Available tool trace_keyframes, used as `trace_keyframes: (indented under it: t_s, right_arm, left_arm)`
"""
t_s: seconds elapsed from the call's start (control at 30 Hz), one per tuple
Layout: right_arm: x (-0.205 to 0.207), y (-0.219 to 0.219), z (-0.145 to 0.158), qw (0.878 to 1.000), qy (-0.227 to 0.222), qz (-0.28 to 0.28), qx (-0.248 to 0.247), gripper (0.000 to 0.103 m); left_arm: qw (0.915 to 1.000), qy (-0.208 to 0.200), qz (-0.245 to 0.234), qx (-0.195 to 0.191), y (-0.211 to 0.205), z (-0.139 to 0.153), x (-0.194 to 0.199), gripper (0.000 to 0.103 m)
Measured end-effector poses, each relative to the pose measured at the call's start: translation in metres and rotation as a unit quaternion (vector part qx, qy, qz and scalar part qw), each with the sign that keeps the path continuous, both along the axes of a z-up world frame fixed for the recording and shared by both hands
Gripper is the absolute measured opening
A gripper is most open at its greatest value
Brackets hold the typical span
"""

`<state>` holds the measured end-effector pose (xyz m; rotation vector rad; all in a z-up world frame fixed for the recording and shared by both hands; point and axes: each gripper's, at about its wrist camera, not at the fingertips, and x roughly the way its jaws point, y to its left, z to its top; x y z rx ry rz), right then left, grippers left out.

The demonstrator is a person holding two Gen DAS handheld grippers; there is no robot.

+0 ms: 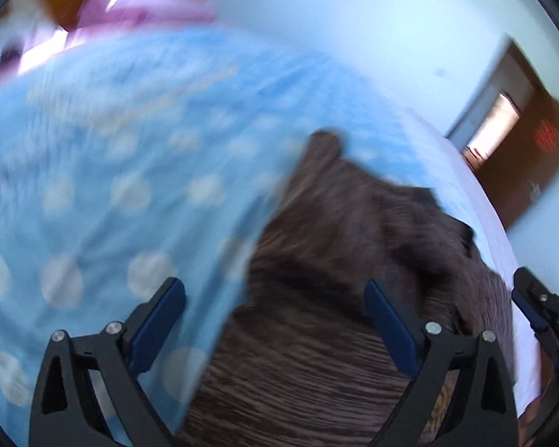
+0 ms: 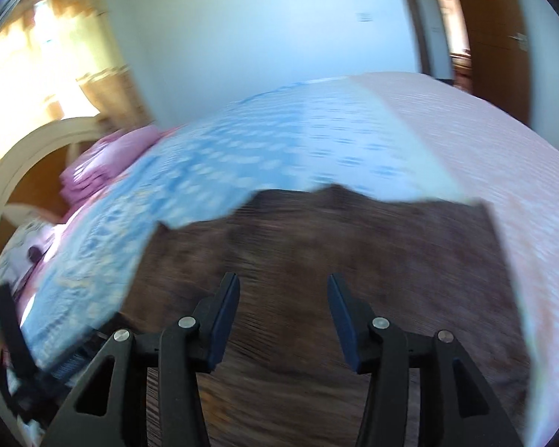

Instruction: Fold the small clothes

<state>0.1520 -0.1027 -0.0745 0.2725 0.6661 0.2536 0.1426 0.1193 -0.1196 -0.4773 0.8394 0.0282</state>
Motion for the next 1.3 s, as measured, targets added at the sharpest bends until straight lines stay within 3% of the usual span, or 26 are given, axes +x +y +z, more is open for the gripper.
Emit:
trace_keyframes:
  t_s: [0.1, 0.23, 0.3, 0.33, 0.37, 0.4, 0.5, 0.57, 0.67, 0.73, 0.77, 0.8, 0.83, 0.87, 0.93, 1.13, 1.23, 1.3]
  right_arm:
    - [0.018, 0.047, 0.004, 0.997, -0.002, 0.062, -0.034, 0.050]
    - [0.042, 0.103, -0.013, 0.983, 0.019, 0.126, -0.131, 0.050]
    - [0.049, 0.108, -0.027, 0.977, 0.033, 0.115, -0.177, 0.050]
    - [0.052, 0.105, -0.034, 0.974, 0.045, 0.111, -0.190, 0.033]
    - [0.054, 0.099, -0.038, 0.976, 0.055, 0.109, -0.180, 0.017]
    - [0.050, 0.086, -0.037, 0.979, 0.059, 0.104, -0.166, 0.010]
    - [0.031, 0.045, -0.024, 0.994, 0.030, 0.057, -0.087, 0.010]
    - [0.012, 0.008, -0.025, 1.000, 0.017, 0.014, -0.009, 0.010]
    - [-0.004, -0.018, -0.044, 0.999, 0.031, -0.036, 0.025, 0.013]
    - [-0.004, -0.027, -0.065, 0.995, 0.081, -0.038, 0.033, 0.027]
    - [-0.007, -0.033, -0.067, 0.994, 0.083, -0.033, 0.057, 0.027]
    - [-0.012, -0.041, -0.061, 0.994, 0.076, -0.042, 0.067, 0.035]
    - [-0.015, -0.044, -0.056, 0.994, 0.072, -0.057, 0.057, 0.051]
    - [-0.019, -0.049, -0.046, 0.994, 0.055, -0.083, 0.035, 0.056]
    - [-0.025, -0.051, -0.027, 0.994, 0.016, -0.104, 0.004, 0.057]
    - [-0.006, -0.015, 0.006, 0.994, -0.034, -0.055, -0.092, 0.057]
    - [0.012, -0.007, -0.005, 0.991, 0.011, -0.057, -0.117, 0.057]
    - [0.017, -0.017, -0.016, 0.993, 0.027, -0.070, -0.093, 0.057]
  left_arm:
    - [0.9998, -0.012, 0.006, 0.012, -0.005, 0.004, -0.005, 0.098]
    - [0.9998, -0.015, 0.008, 0.004, -0.006, 0.004, -0.008, 0.099]
    - [0.9996, -0.023, 0.008, -0.012, -0.004, 0.006, -0.012, 0.100]
    - [0.9996, -0.023, 0.008, -0.012, -0.002, 0.005, -0.011, 0.100]
    - [0.9997, -0.022, 0.008, -0.008, -0.003, 0.005, -0.011, 0.100]
    - [0.9998, -0.020, 0.007, -0.004, -0.002, 0.004, -0.011, 0.100]
    - [0.9998, -0.018, 0.007, 0.002, -0.003, 0.003, -0.007, 0.100]
    - [0.9998, -0.018, 0.007, 0.003, -0.003, 0.002, -0.007, 0.100]
    - [0.9998, -0.015, 0.007, 0.009, -0.004, 0.002, -0.006, 0.100]
    - [0.9998, -0.014, 0.006, 0.012, -0.004, 0.002, -0.006, 0.101]
    - [0.9998, -0.014, 0.007, 0.011, -0.004, 0.002, -0.006, 0.101]
    - [0.9998, -0.014, 0.007, 0.012, -0.004, 0.002, -0.005, 0.101]
    - [0.9998, -0.014, 0.007, 0.013, -0.004, 0.002, -0.005, 0.101]
    - [0.9998, -0.013, 0.006, 0.014, -0.004, 0.002, -0.005, 0.101]
    - [0.9998, -0.012, 0.006, 0.017, -0.004, 0.002, -0.005, 0.101]
    - [0.9998, -0.013, 0.006, 0.015, -0.004, 0.001, -0.005, 0.101]
    - [0.9998, -0.015, 0.007, 0.011, -0.003, 0.001, -0.005, 0.101]
    - [0.9998, -0.014, 0.007, 0.012, -0.003, 0.001, -0.005, 0.101]
